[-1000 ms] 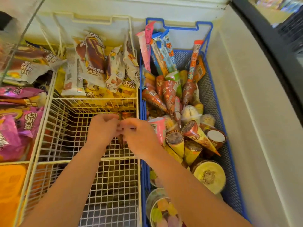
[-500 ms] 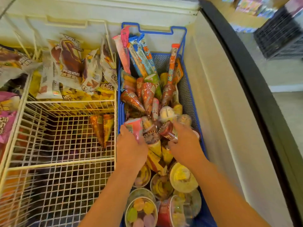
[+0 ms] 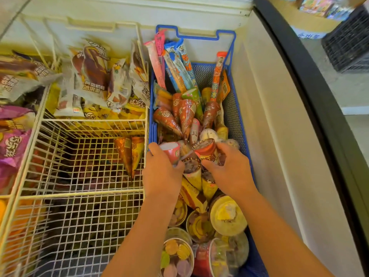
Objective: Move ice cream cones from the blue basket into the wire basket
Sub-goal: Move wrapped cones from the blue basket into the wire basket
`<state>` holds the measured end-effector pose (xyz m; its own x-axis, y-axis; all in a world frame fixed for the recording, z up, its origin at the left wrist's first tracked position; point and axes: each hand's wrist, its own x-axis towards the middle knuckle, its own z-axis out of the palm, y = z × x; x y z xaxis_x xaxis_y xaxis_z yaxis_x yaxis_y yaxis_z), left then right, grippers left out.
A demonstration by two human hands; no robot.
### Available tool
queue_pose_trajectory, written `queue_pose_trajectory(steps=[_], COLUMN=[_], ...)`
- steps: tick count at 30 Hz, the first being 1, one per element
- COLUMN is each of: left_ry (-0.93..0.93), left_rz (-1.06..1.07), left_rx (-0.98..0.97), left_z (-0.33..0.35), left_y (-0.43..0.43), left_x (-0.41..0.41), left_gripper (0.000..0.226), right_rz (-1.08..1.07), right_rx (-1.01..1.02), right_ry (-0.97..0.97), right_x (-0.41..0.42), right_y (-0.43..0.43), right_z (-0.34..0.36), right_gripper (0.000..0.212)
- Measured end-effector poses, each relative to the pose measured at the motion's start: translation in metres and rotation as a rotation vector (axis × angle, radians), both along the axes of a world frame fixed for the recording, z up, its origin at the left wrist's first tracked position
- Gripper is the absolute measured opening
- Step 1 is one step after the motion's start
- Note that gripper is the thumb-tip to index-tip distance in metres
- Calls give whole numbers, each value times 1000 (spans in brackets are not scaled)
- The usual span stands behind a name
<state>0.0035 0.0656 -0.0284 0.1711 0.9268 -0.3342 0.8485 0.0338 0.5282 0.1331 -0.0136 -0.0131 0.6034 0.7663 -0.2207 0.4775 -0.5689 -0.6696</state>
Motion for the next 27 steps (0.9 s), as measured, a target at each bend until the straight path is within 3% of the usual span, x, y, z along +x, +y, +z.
queue_pose_trajectory(steps=[4, 8, 14, 20, 27], left_ry=[-298, -573, -750, -783, -620], left_rz=[38, 49, 98, 227, 363], left_rx=[66, -47, -346, -327, -338], left_z=[19, 43, 45, 40, 6], left_y=[-4, 8, 39, 74, 126], left_x=[-21, -40, -66, -114, -155], left_gripper=[72, 77, 37, 21, 25], right_rz=[-14, -23, -7, 30, -42], right_rx=[153, 252, 343, 260, 53], right_ry=[190, 402, 641, 737, 677], right_x=[-10, -20, -42, -87, -152], right_y=[8, 21, 42, 93, 160], right_z=[16, 32, 38, 25, -32], right_gripper=[33, 32, 27, 21, 24])
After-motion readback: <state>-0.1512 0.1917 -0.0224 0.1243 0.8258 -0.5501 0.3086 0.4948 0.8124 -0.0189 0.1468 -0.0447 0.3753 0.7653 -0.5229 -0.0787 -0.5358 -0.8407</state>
